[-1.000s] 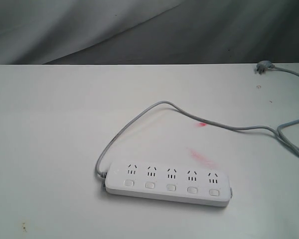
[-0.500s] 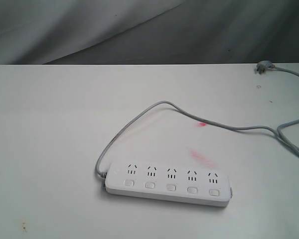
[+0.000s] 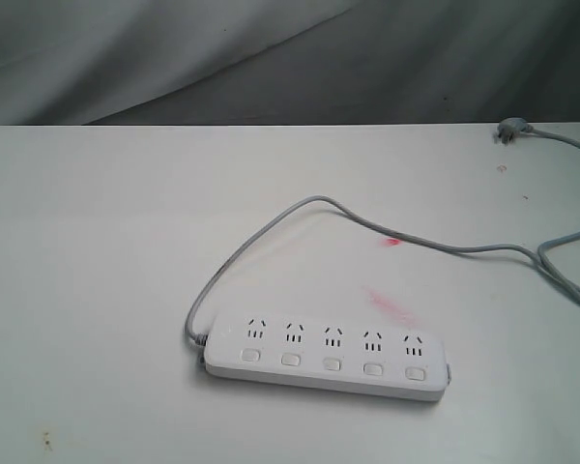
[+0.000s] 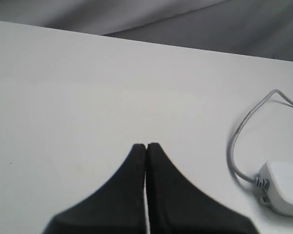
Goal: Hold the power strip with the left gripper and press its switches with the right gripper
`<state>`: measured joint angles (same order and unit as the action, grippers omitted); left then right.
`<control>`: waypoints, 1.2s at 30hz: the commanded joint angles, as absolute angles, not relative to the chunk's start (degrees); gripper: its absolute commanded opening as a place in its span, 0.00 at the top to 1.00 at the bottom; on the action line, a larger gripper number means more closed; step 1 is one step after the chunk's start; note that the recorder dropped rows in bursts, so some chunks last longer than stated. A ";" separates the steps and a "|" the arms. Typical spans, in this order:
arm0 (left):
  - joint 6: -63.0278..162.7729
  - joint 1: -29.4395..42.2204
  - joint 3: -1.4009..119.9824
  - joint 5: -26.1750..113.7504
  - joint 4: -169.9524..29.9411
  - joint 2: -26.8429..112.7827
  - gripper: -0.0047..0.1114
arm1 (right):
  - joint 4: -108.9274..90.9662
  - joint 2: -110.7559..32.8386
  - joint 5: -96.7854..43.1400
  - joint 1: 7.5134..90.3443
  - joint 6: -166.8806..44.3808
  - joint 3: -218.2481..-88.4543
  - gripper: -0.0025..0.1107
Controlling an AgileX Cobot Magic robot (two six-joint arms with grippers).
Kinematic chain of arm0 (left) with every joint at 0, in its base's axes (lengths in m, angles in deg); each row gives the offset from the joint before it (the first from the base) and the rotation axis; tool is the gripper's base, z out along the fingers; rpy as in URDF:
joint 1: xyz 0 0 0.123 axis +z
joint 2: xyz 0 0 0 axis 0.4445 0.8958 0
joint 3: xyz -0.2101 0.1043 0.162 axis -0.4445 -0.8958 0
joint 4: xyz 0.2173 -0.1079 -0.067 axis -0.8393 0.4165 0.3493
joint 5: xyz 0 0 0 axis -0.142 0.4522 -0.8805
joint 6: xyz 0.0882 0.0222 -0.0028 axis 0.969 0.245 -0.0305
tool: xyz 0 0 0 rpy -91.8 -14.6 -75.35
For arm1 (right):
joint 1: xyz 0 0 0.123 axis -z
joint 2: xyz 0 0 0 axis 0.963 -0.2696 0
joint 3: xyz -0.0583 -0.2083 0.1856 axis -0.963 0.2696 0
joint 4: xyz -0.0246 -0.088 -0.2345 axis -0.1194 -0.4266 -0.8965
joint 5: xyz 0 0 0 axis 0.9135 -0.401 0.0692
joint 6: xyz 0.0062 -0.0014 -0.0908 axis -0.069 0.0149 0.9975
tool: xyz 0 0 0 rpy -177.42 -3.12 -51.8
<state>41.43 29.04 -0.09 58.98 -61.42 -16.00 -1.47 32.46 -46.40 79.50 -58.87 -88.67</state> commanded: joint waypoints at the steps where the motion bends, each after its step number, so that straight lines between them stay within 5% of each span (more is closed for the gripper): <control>1: 41.72 28.82 -1.40 55.94 -61.64 -18.04 0.95 | -1.46 32.84 -46.45 79.86 -59.01 -88.45 0.98; 36: 43.31 26.39 -1.40 59.93 -62.66 -26.84 0.95 | -1.46 32.84 -46.45 79.86 -59.01 -88.45 0.98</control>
